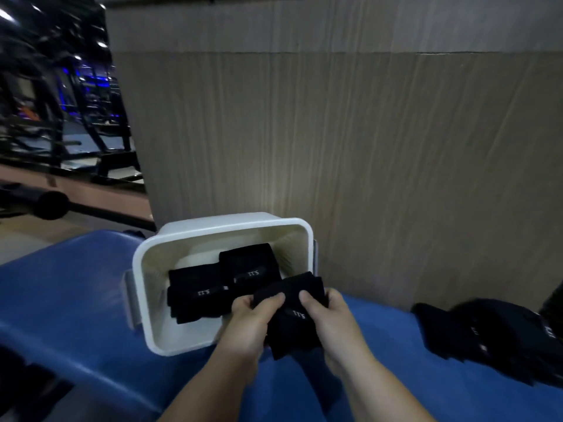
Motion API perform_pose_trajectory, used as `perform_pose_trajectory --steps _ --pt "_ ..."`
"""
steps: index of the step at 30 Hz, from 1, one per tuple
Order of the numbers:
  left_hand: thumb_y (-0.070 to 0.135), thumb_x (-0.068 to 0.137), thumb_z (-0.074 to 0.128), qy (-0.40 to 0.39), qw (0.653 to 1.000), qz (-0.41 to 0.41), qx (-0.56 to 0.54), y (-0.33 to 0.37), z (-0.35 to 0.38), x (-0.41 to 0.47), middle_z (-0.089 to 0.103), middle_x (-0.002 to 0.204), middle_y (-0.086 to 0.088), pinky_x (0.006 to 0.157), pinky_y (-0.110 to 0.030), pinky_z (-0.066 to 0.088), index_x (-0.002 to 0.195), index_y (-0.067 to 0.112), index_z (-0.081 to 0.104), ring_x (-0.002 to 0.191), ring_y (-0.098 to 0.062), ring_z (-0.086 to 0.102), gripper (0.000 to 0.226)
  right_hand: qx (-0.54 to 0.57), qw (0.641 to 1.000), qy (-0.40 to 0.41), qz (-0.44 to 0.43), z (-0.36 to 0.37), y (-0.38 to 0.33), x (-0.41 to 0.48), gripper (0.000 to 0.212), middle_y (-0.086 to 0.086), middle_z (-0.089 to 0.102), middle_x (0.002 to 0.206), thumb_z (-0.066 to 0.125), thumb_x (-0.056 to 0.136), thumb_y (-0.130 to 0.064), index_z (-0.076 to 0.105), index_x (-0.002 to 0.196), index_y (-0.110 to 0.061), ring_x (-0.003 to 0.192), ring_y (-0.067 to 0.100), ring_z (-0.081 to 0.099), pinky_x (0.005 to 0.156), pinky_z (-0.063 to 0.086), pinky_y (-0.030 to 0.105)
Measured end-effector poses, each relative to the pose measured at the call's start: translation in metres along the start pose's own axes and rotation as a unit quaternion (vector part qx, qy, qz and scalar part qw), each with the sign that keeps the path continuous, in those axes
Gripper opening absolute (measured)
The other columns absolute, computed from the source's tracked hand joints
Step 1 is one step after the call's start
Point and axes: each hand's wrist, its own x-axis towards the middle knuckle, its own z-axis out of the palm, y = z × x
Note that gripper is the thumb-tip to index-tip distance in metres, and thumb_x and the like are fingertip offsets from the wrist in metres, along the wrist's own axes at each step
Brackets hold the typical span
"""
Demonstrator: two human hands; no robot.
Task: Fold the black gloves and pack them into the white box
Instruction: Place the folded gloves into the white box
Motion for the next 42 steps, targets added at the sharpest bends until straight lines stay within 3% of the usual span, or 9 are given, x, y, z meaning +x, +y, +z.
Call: perform_pose_trajectory --steps 4,8,13,18,22,27,33,36,42 --pt "0.028 0.079 0.077 0.042 0.998 0.032 0.013 0.014 -0.028 0.006 0.066 0.106 -0.016 0.083 -0.052 0.056 0.125 0.013 0.040 0.091 -0.032 0.069 0.060 -0.012 0.999 0.012 -0.034 0.036 0.000 0.004 0.015 0.009 0.071 0.095 0.065 0.090 -0.024 0.058 0.099 -0.014 0.088 0.024 0.070 0.077 0.059 0.043" --pt "0.023 0.087 0.068 0.128 0.985 0.110 0.044 0.027 -0.051 0.013 0.062 0.107 -0.008 0.085 -0.043 0.053 0.120 0.020 0.039 0.096 -0.025 0.063 0.044 -0.055 0.997 0.010 -0.059 0.065 -0.005 0.008 0.017 0.009 0.070 0.092 0.062 0.090 -0.028 0.060 0.094 -0.012 0.085 0.021 0.068 0.066 0.055 0.031" --pt "0.019 0.091 0.062 0.186 0.966 0.175 0.041 0.043 -0.066 0.018 0.059 0.099 -0.006 0.072 -0.031 0.047 0.104 0.020 0.039 0.087 -0.019 0.058 0.026 -0.197 0.970 0.025 -0.141 0.095 -0.020 0.019 0.027 0.010 0.068 0.081 0.064 0.084 -0.040 0.061 0.080 -0.013 0.078 0.027 0.065 0.072 0.053 0.042" --pt "0.029 0.096 0.051 0.215 0.955 0.191 0.074 0.054 -0.077 0.024 0.059 0.091 -0.012 0.080 -0.050 0.054 0.086 0.022 0.042 0.085 -0.029 0.059 0.015 -0.358 0.913 0.052 -0.187 0.119 -0.033 0.035 0.031 -0.004 0.063 0.070 0.058 0.083 -0.051 0.056 0.074 -0.022 0.075 0.021 0.061 0.067 0.050 0.034" --pt "0.043 0.094 0.049 0.219 0.950 0.190 0.114 0.059 -0.078 0.028 0.058 0.091 -0.004 0.080 -0.041 0.052 0.101 0.020 0.043 0.083 -0.021 0.056 0.025 -0.449 0.866 0.062 -0.210 0.130 -0.028 0.049 0.035 -0.002 0.065 0.087 0.051 0.084 -0.059 0.062 0.091 -0.026 0.093 0.027 0.056 0.077 0.043 0.031" --pt "0.034 0.095 0.050 0.235 0.933 0.207 0.176 0.054 -0.081 0.036 0.054 0.099 -0.001 0.077 -0.039 0.051 0.113 0.022 0.040 0.080 -0.016 0.053 0.024 -0.516 0.829 0.063 -0.208 0.135 -0.025 0.057 0.043 0.005 0.056 0.114 0.049 0.086 -0.061 0.065 0.111 -0.029 0.113 0.027 0.042 0.095 0.029 0.030" --pt "0.030 0.098 0.044 0.272 0.882 0.235 0.304 0.042 -0.089 0.053 0.051 0.127 -0.010 0.086 -0.034 0.044 0.127 0.014 0.045 0.109 -0.026 0.052 0.033 -0.605 0.764 0.033 -0.220 0.141 -0.020 0.070 0.048 -0.001 0.059 0.123 0.044 0.089 -0.061 0.066 0.116 -0.028 0.120 0.022 0.040 0.102 0.026 0.032" --pt "0.028 0.099 0.042 0.295 0.842 0.246 0.379 0.039 -0.087 0.055 0.045 0.135 -0.010 0.099 -0.036 0.038 0.132 0.008 0.047 0.120 -0.026 0.046 0.039 -0.614 0.760 0.025 -0.213 0.142 -0.016 0.073 0.044 -0.001 0.056 0.123 0.044 0.090 -0.060 0.066 0.113 -0.029 0.121 0.022 0.040 0.102 0.026 0.034" --pt "0.022 0.096 0.044 0.289 0.790 0.265 0.471 0.034 -0.081 0.052 0.025 0.153 -0.002 0.115 -0.036 0.022 0.142 0.021 0.033 0.140 -0.022 0.024 0.048 -0.612 0.762 0.027 -0.209 0.138 -0.006 0.078 0.046 -0.001 0.055 0.123 0.038 0.091 -0.060 0.064 0.112 -0.029 0.123 0.021 0.037 0.102 0.024 0.035"
